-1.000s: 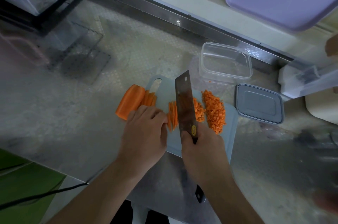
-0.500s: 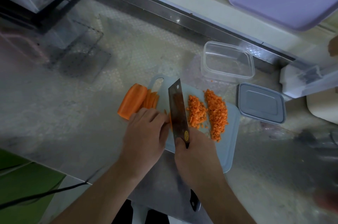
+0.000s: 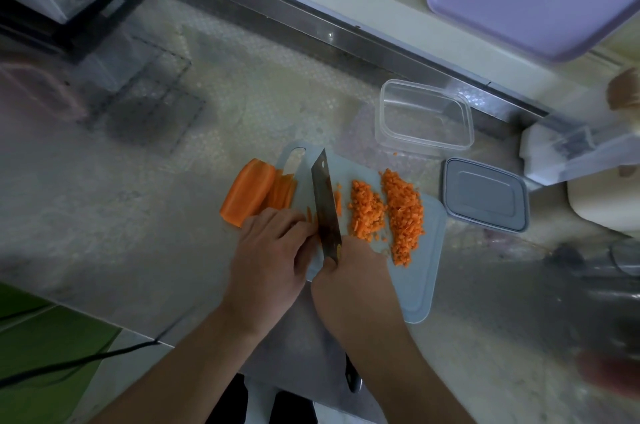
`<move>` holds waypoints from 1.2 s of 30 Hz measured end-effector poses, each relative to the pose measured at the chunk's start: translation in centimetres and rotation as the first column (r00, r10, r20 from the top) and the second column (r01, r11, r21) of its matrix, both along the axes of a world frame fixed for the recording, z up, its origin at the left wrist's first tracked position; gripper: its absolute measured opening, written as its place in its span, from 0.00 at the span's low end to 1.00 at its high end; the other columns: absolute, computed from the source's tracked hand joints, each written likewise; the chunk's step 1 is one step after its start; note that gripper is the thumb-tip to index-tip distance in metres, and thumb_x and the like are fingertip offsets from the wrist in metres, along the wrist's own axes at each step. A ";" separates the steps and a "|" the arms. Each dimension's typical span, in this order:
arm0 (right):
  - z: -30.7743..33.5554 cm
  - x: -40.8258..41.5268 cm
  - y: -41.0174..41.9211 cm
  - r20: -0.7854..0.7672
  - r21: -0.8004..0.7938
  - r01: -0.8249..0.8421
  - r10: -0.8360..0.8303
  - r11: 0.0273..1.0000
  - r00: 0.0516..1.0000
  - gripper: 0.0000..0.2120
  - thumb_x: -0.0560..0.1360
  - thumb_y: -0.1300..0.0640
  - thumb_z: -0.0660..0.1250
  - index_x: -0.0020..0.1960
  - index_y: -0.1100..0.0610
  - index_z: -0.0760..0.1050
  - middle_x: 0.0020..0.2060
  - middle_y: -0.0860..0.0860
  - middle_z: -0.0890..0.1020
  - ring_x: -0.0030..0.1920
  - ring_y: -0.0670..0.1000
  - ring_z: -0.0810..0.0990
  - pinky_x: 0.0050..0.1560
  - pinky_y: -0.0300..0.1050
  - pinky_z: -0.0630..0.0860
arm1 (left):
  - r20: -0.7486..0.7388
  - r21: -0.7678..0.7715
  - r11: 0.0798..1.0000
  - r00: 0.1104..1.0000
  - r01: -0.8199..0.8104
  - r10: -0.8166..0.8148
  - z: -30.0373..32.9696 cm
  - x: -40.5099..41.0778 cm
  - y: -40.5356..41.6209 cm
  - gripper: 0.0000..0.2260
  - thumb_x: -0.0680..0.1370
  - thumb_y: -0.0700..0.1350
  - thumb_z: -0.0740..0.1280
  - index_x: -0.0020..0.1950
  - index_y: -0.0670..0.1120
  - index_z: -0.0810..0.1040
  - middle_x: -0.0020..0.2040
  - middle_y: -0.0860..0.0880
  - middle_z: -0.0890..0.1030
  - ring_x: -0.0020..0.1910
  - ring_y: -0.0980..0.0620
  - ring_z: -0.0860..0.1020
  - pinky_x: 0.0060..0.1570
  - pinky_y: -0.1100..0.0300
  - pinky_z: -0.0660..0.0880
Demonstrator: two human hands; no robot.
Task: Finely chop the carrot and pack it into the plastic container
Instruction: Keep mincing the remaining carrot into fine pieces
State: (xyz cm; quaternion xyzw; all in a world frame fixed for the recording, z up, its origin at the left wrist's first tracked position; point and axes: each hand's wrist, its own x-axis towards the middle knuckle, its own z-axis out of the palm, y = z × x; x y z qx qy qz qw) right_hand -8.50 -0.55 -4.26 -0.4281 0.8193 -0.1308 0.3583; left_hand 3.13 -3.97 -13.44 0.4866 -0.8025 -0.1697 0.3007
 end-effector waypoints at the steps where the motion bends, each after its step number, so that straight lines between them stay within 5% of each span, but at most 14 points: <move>1: 0.1 0.1 -0.1 0.008 -0.018 0.007 -0.007 1.000 1.000 0.13 0.73 0.44 0.55 0.44 0.51 0.73 0.39 0.49 0.79 0.41 0.53 0.79 0.42 0.50 0.77 | 0.003 0.001 1.000 1.000 0.000 0.000 0.0 0.0 0.0 0.04 0.78 0.43 0.75 0.53 0.47 0.85 0.51 0.51 0.81 0.51 0.47 0.78 0.55 0.54 0.70; 7: -1.0 -1.2 -0.2 0.012 -0.140 0.051 -0.049 0.989 0.999 0.07 0.81 0.52 0.61 0.44 0.47 0.73 0.36 0.44 0.78 0.39 0.45 0.77 0.36 0.38 0.70 | 0.090 -0.032 0.999 0.996 -0.007 0.010 0.8 -0.5 0.2 0.02 0.79 0.43 0.73 0.51 0.47 0.84 0.51 0.51 0.81 0.52 0.46 0.78 0.55 0.51 0.71; 10: -1.2 -2.3 0.3 -0.001 -0.175 0.072 -0.073 0.982 0.997 0.09 0.81 0.52 0.62 0.41 0.47 0.72 0.33 0.46 0.78 0.36 0.47 0.78 0.35 0.42 0.70 | 0.080 -0.012 0.999 0.996 -0.035 0.036 1.3 -1.3 0.5 0.03 0.79 0.40 0.72 0.51 0.46 0.84 0.50 0.50 0.82 0.51 0.46 0.78 0.53 0.51 0.73; 16: -0.5 -4.4 0.8 0.012 -0.182 0.121 -0.121 0.976 0.993 0.08 0.80 0.52 0.63 0.42 0.49 0.75 0.30 0.48 0.78 0.29 0.44 0.75 0.28 0.35 0.67 | -0.085 0.276 0.961 0.996 -0.010 0.035 3.0 -3.9 -0.1 0.13 0.83 0.49 0.57 0.52 0.49 0.81 0.45 0.54 0.81 0.46 0.55 0.78 0.48 0.53 0.77; 20: -0.2 -4.5 0.7 0.007 -0.181 0.120 -0.121 0.976 0.993 0.10 0.80 0.51 0.64 0.40 0.51 0.74 0.30 0.49 0.77 0.30 0.46 0.75 0.27 0.39 0.69 | -0.110 0.214 0.961 0.973 -0.175 0.201 5.6 -1.7 -1.9 0.03 0.83 0.44 0.68 0.56 0.47 0.79 0.51 0.52 0.78 0.51 0.53 0.76 0.51 0.51 0.77; 22: -0.2 -3.9 0.5 0.019 -0.170 0.093 -0.091 0.981 0.996 0.11 0.80 0.51 0.63 0.40 0.51 0.71 0.31 0.49 0.76 0.32 0.47 0.75 0.29 0.41 0.69 | -0.022 0.182 0.927 0.941 -0.328 0.338 6.1 0.4 -3.4 0.12 0.79 0.47 0.73 0.60 0.47 0.77 0.57 0.49 0.76 0.58 0.48 0.73 0.58 0.49 0.75; 26: -0.5 -2.1 -0.1 0.025 -0.140 0.003 0.000 0.990 1.000 0.10 0.80 0.50 0.63 0.40 0.49 0.70 0.34 0.46 0.76 0.35 0.44 0.75 0.29 0.34 0.65 | 0.215 0.441 0.782 0.898 -0.440 0.384 5.6 2.8 -5.6 0.34 0.72 0.59 0.78 0.73 0.49 0.70 0.68 0.48 0.71 0.68 0.45 0.69 0.64 0.44 0.75; 36: -1.1 -1.4 -0.8 0.002 -0.100 -0.038 0.038 0.994 0.999 0.08 0.80 0.49 0.62 0.44 0.49 0.72 0.38 0.46 0.77 0.39 0.45 0.77 0.35 0.42 0.69 | 0.109 0.517 0.785 0.936 -0.342 0.335 5.4 0.8 -5.3 0.27 0.70 0.63 0.76 0.62 0.53 0.74 0.56 0.53 0.76 0.54 0.49 0.78 0.53 0.46 0.80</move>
